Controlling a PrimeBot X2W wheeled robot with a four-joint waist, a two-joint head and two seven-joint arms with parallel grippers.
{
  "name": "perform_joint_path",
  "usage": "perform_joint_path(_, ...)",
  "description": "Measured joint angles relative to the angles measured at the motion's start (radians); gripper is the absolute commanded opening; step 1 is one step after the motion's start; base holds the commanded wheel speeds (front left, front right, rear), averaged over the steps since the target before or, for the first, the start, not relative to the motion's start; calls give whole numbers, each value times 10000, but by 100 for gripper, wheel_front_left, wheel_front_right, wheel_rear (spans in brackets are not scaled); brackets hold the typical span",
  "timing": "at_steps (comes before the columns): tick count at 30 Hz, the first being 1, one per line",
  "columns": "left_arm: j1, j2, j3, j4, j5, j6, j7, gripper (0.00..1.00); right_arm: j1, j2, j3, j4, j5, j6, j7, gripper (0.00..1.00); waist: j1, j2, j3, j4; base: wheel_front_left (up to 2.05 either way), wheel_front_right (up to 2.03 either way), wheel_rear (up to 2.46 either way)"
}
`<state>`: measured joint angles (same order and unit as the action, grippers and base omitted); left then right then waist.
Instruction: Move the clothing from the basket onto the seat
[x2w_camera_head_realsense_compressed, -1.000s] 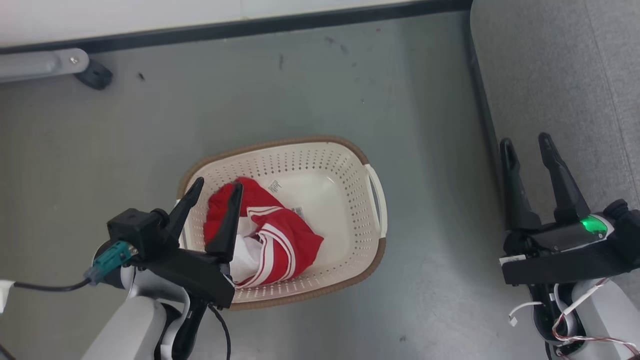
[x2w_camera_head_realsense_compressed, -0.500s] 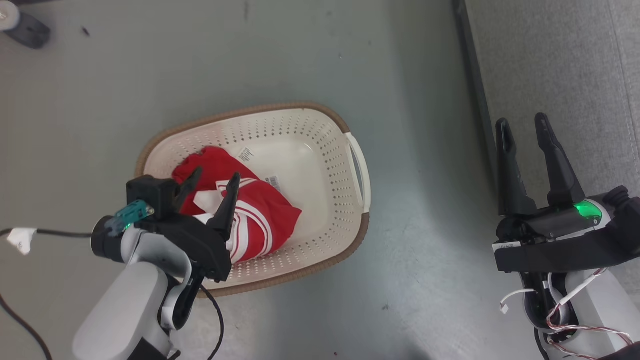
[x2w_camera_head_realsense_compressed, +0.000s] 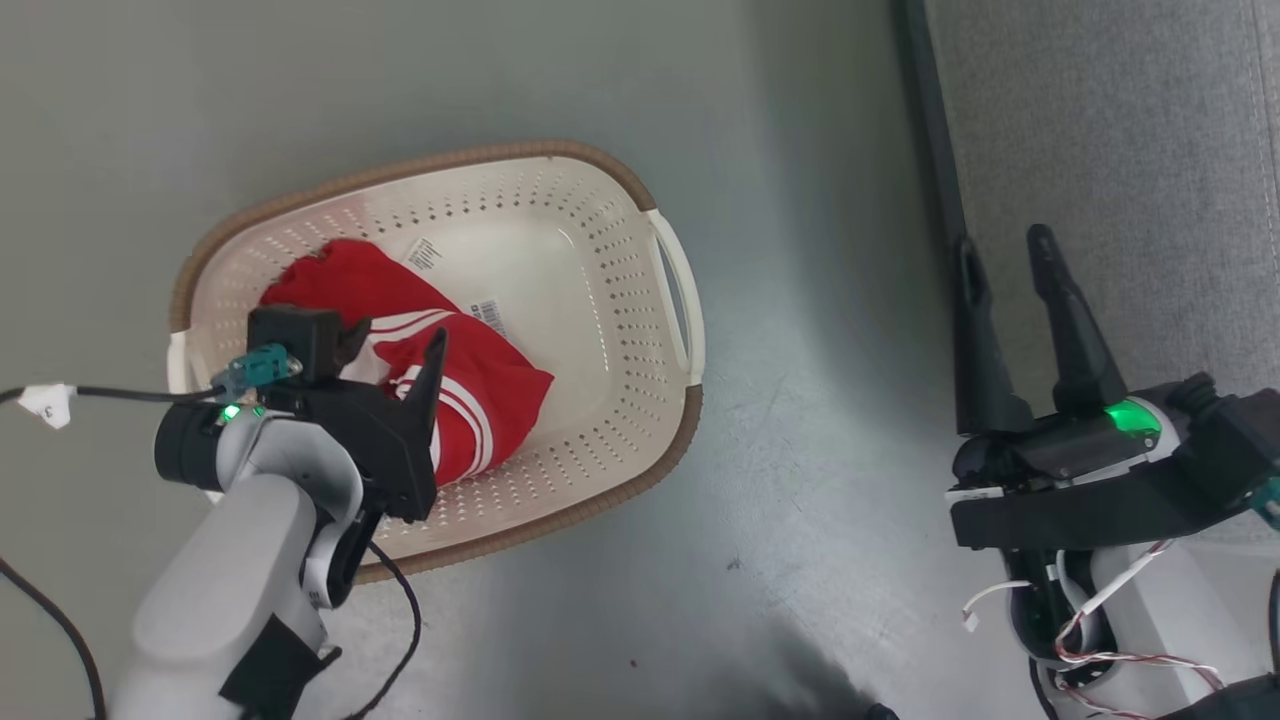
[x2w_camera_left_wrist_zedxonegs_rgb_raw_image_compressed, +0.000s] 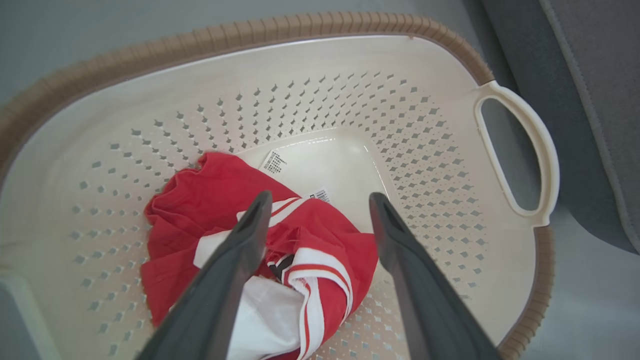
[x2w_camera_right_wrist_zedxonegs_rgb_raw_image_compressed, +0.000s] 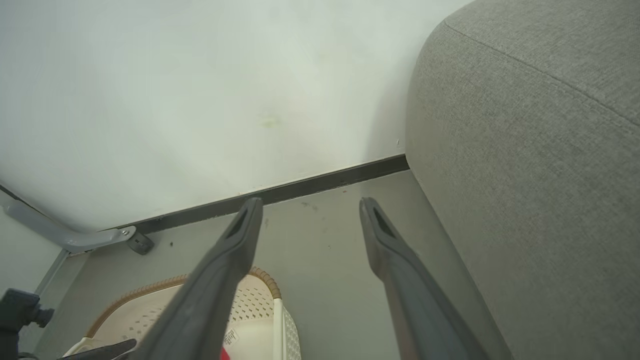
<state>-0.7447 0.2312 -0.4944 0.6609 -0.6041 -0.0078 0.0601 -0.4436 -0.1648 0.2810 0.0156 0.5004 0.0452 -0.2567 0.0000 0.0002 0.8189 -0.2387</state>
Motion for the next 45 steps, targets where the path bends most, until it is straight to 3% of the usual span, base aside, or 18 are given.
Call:
perform_joint_path(13,-709,117,-63,1371,184,109,456,100,-193,499,61,205,-75,178,0,100,0,0,619,-582,0,0,0)
perform_joint_path(23,-1200,-73,217,2429,173,713,617,100,-150,608,-207,288,-138,255,0,100,-1,-2,867,-926,0,0,0)
perform_joint_path(30,-1446,-105,234,2963,178,874,740,100,-142,700,-240,311,-253,343,0,100,-1,-2,897,-956,0,0,0)
perform_joint_path(45,-1784,19,-1342,3946,1584,694,1778,100,-115,851,-307,416,-435,518,0,100,-1,-2,944,-1041,0,0,0)
